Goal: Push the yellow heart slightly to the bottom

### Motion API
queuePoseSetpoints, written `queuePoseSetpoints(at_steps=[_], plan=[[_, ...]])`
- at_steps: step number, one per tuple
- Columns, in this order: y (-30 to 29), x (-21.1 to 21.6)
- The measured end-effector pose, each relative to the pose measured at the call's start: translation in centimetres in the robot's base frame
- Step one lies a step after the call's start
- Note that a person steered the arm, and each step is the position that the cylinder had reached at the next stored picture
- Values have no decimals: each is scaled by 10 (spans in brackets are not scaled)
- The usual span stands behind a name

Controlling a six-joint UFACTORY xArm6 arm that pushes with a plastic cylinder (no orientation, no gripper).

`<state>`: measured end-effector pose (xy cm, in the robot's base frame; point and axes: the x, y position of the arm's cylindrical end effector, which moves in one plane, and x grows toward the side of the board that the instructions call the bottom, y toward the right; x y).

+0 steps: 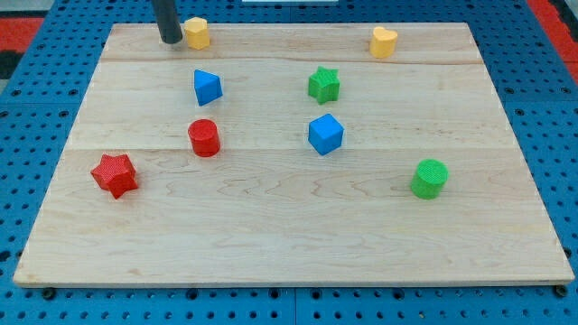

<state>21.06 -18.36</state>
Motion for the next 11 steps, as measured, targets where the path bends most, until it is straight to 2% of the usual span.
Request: queuePoseSetpoints(at_steps=[1,3,4,5,6,7,8,9,11], plan=[[25,-15],[182,18],[244,-2],[277,-17],[319,27],[319,90],[320,89],[323,40],[342,32]])
